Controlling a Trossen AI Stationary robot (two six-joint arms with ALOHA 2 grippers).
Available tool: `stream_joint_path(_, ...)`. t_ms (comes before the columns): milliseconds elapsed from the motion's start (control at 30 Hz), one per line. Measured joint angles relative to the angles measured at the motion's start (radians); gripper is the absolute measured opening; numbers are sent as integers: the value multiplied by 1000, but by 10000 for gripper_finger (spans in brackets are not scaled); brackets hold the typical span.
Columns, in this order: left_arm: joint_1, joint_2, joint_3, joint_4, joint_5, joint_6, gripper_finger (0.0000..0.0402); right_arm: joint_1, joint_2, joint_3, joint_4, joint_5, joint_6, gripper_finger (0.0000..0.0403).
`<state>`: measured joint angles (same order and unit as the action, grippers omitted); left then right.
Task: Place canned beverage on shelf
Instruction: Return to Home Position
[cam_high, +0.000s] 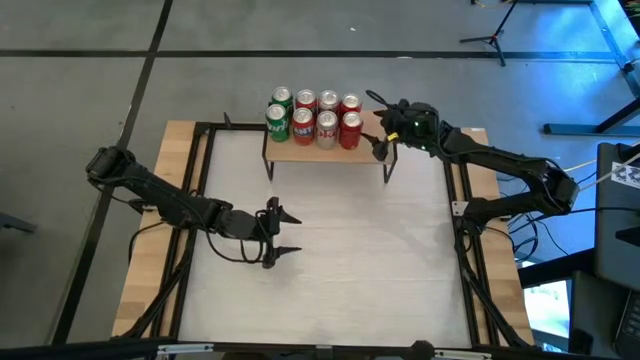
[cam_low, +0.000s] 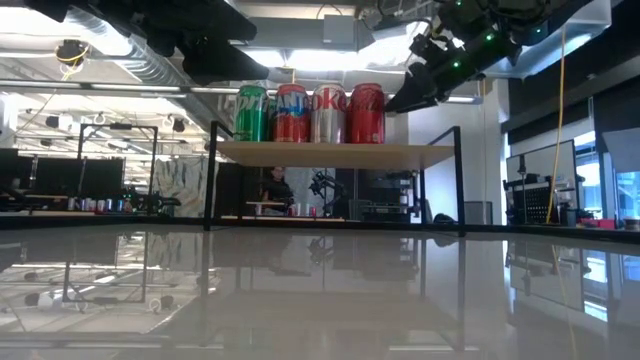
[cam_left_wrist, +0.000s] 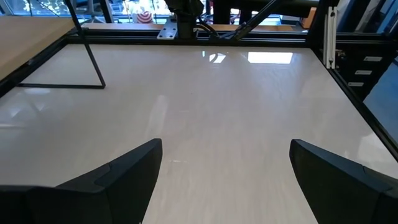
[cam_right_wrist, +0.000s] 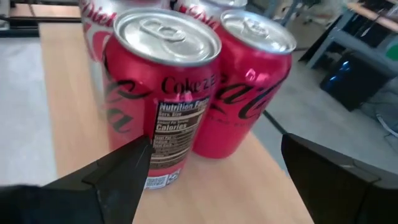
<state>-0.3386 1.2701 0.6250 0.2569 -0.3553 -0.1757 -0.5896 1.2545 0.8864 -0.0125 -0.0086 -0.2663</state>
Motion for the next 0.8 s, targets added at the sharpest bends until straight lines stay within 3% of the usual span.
stream_joint_path(467,0,0,0,0,0,2,343,1,0,1,60,25,0,356)
stream_joint_path(600,0,0,0,-1,1,2,343,1,-39,4,-7,34,0,356)
stream_joint_path(800,2,0,0,94,-1,3,343,56,-160,20,-199,-40,79,356)
